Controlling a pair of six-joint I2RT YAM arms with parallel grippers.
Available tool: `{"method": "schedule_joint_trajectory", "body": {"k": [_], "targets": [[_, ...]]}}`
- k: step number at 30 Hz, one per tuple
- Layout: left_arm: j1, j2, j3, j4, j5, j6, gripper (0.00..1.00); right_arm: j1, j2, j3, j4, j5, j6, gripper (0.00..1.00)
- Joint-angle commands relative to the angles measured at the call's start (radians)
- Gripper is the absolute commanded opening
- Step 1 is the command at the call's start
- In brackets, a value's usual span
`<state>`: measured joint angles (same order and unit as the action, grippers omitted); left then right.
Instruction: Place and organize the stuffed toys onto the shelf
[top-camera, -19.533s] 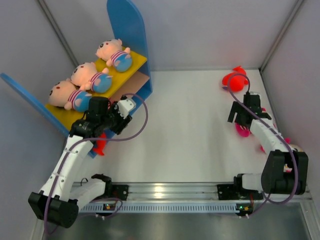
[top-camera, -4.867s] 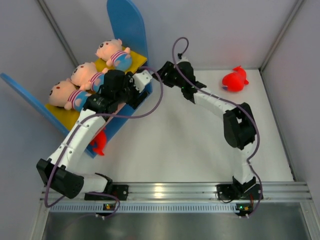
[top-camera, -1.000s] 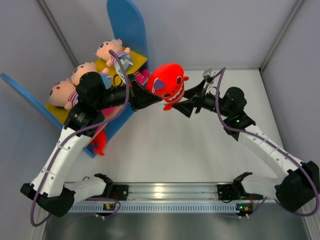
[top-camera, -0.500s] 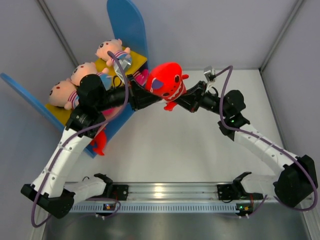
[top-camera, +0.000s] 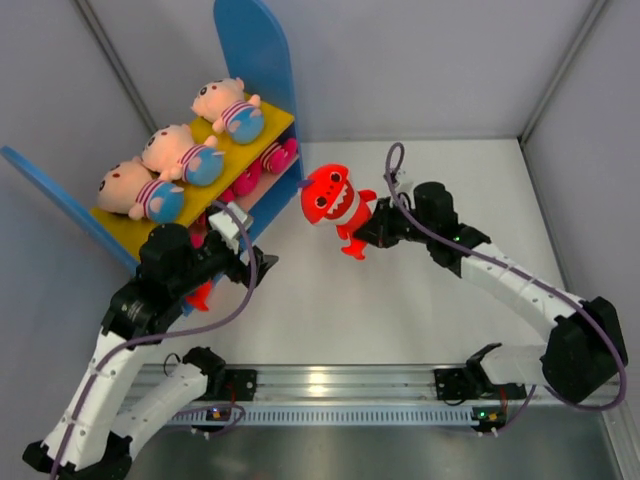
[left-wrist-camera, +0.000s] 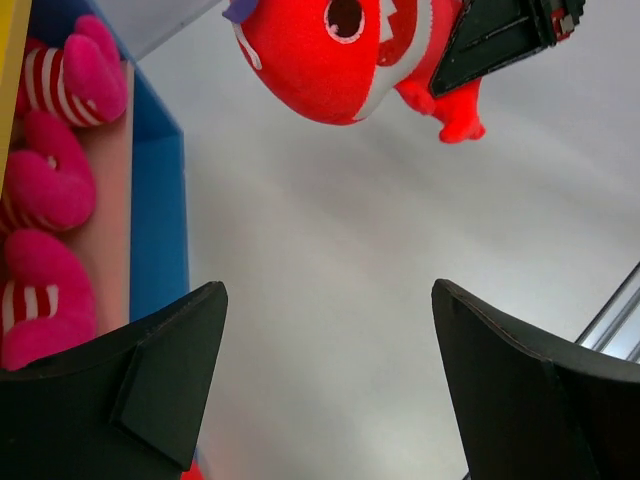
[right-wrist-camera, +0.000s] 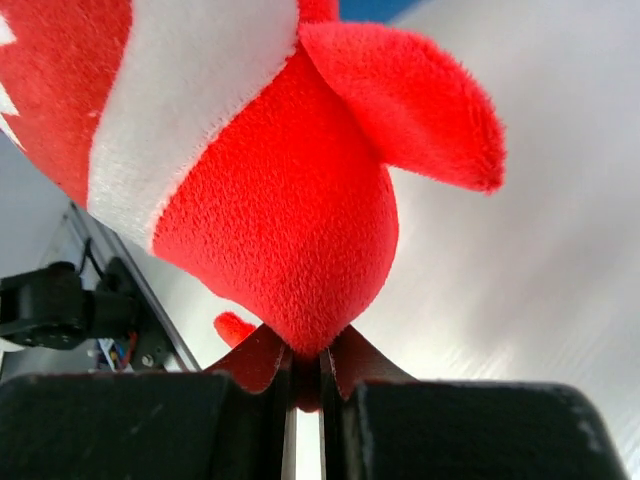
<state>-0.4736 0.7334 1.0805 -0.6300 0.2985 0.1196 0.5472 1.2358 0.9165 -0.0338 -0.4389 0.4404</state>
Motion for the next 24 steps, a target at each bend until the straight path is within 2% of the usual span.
{"method": "schedule_joint_trajectory", "body": {"k": [1, 3, 4, 5, 10, 14, 18, 24], "targets": [[0.016, -0.104, -0.062, -0.126, -0.101, 0.179, 0.89, 0.026, 0.077, 0.016, -0.103, 0.043, -0.003, 0.0], [0.036, -0.168, -0.126, -0.145, -0.105, 0.189, 0.89, 0.048, 0.142, 0.042, -0.075, 0.049, 0.012, 0.0], [0.058, -0.189, -0.143, -0.154, -0.093, 0.225, 0.97, 0.072, 0.166, 0.059, -0.071, 0.051, 0.032, 0.0], [0.07, -0.209, -0.155, -0.154, -0.107, 0.242, 0.98, 0.085, 0.189, 0.089, -0.064, 0.061, 0.04, 0.0], [0.15, -0.324, -0.231, -0.154, -0.321, 0.204, 0.98, 0.174, 0.379, 0.195, -0.037, 0.051, 0.09, 0.0], [0.214, -0.403, -0.3, -0.14, -0.41, 0.181, 0.99, 0.232, 0.551, 0.35, -0.066, 0.066, 0.141, 0.0], [0.279, -0.477, -0.372, -0.093, -0.479, 0.161, 0.99, 0.276, 0.674, 0.441, -0.04, 0.069, 0.243, 0.0], [0.346, -0.537, -0.407, -0.056, -0.512, 0.146, 0.99, 0.316, 0.807, 0.59, -0.057, 0.1, 0.296, 0.0]]}}
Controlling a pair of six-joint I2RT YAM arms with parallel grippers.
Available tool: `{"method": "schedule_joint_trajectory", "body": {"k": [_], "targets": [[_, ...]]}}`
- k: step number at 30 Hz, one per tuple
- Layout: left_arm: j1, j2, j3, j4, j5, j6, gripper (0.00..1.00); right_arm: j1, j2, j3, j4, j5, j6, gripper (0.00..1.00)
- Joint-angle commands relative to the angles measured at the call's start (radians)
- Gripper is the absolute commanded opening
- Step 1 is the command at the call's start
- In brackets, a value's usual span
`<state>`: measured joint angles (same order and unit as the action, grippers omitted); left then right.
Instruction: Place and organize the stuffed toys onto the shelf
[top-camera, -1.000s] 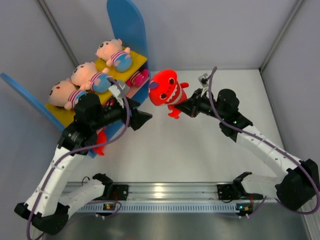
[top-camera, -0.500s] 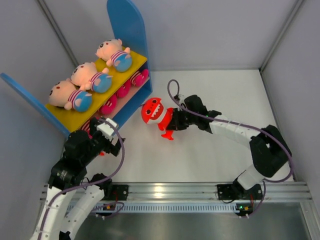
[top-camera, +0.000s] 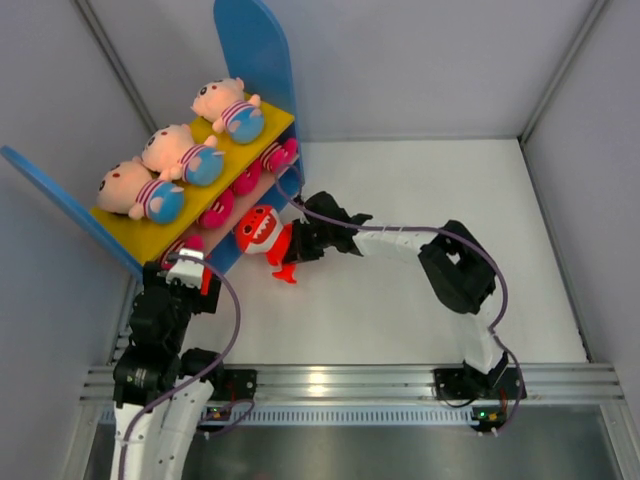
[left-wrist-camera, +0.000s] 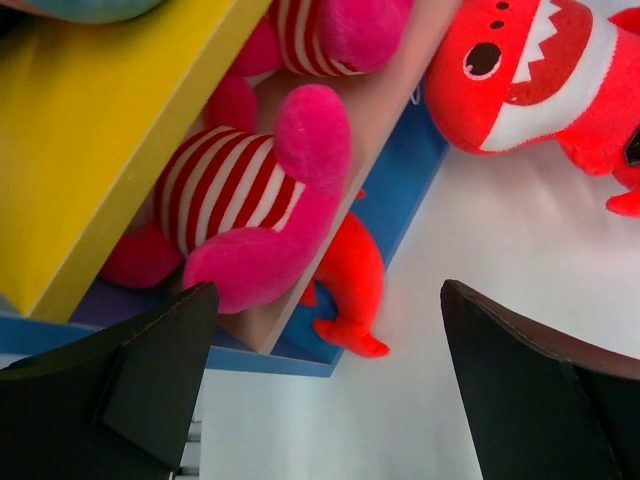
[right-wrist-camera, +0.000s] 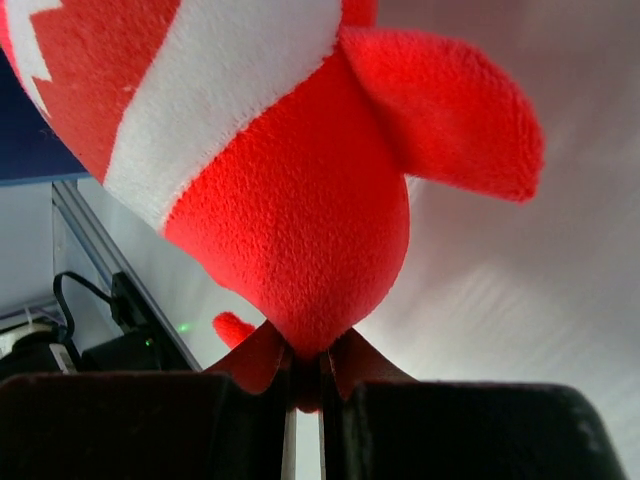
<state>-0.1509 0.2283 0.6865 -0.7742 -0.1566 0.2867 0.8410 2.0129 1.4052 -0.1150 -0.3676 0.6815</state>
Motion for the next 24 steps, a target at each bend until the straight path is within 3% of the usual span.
{"method": "schedule_joint_trajectory", "body": {"k": [1, 13, 19, 24], "targets": [[0.036, -0.038, -0.018, 0.096, -0.06, -0.021, 0.99, 0.027, 0.046, 0.119, 0.02, 0.036, 0.061, 0.0], [0.048, -0.058, -0.031, 0.113, -0.031, -0.011, 0.99, 0.029, 0.357, 0.575, -0.065, 0.101, 0.092, 0.01], [0.048, -0.072, -0.056, 0.116, -0.04, -0.004, 0.99, 0.038, 0.466, 0.711, -0.037, 0.113, 0.102, 0.09], [0.05, -0.089, -0.073, 0.125, -0.034, 0.002, 0.99, 0.056, 0.535, 0.785, -0.034, 0.099, 0.079, 0.09]]}}
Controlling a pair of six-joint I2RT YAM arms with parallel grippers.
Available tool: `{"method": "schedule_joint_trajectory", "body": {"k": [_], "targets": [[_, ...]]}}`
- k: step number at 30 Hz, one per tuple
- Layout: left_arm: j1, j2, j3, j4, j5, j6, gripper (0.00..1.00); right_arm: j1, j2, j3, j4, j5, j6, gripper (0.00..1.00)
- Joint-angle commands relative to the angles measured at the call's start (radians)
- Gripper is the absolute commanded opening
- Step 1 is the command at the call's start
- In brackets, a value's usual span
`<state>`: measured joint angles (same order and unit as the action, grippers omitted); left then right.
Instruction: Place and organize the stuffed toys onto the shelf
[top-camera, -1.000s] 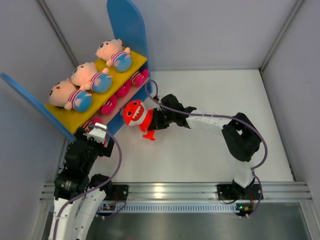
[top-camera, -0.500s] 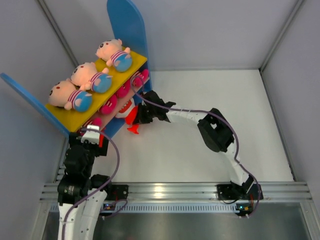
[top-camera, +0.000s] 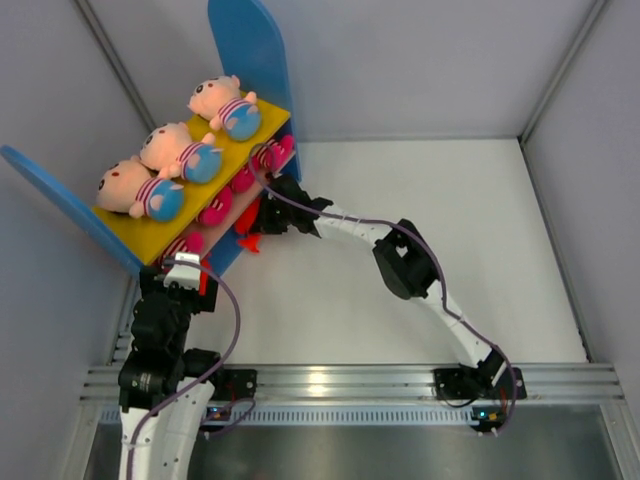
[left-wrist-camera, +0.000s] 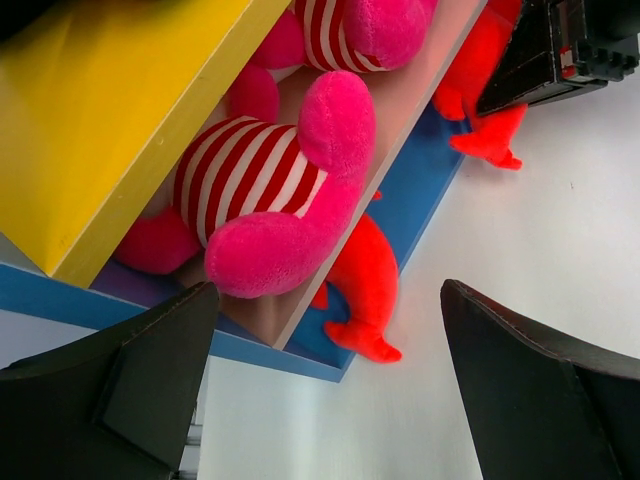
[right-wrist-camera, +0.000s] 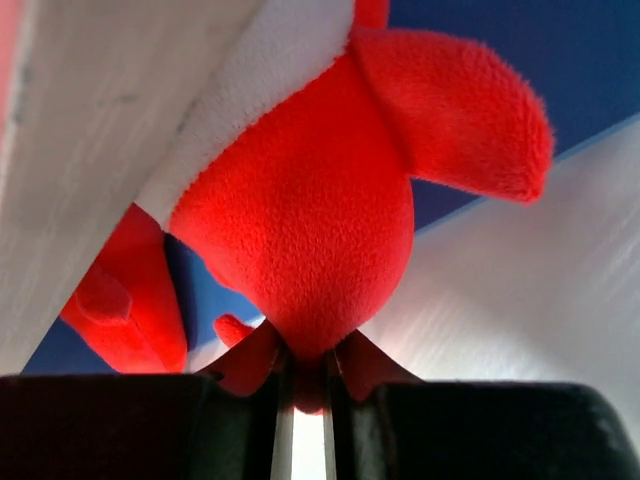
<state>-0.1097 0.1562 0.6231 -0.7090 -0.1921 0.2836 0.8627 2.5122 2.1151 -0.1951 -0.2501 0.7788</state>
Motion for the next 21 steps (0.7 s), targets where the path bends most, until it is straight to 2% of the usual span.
{"method": "schedule_joint_trajectory", "body": {"k": [1, 2, 7, 8, 15, 19, 21], "targets": [[0.008, -0.018, -0.011, 0.062, 0.005, 0.005, 0.99, 0.047, 0.039, 0.072, 0.051, -0.008, -0.018, 0.11], [0.008, -0.023, -0.013, 0.062, 0.006, 0.006, 0.98, 0.051, 0.037, 0.069, 0.055, -0.002, -0.018, 0.13], [0.008, -0.027, -0.016, 0.065, 0.005, 0.008, 0.99, 0.061, -0.005, -0.002, 0.094, 0.044, 0.005, 0.44], [0.008, -0.029, -0.017, 0.065, 0.005, 0.008, 0.99, 0.059, -0.018, -0.018, 0.098, 0.058, 0.002, 0.47], [0.008, -0.03, -0.017, 0.065, 0.014, 0.014, 0.99, 0.056, -0.101, -0.13, 0.135, 0.115, 0.007, 0.49], [0.008, -0.029, -0.02, 0.065, 0.017, 0.014, 0.99, 0.058, -0.164, -0.245, 0.252, 0.083, 0.031, 0.51], [0.008, -0.033, -0.023, 0.066, 0.019, 0.017, 0.98, 0.058, -0.17, -0.241, 0.25, 0.08, 0.024, 0.49]]}}
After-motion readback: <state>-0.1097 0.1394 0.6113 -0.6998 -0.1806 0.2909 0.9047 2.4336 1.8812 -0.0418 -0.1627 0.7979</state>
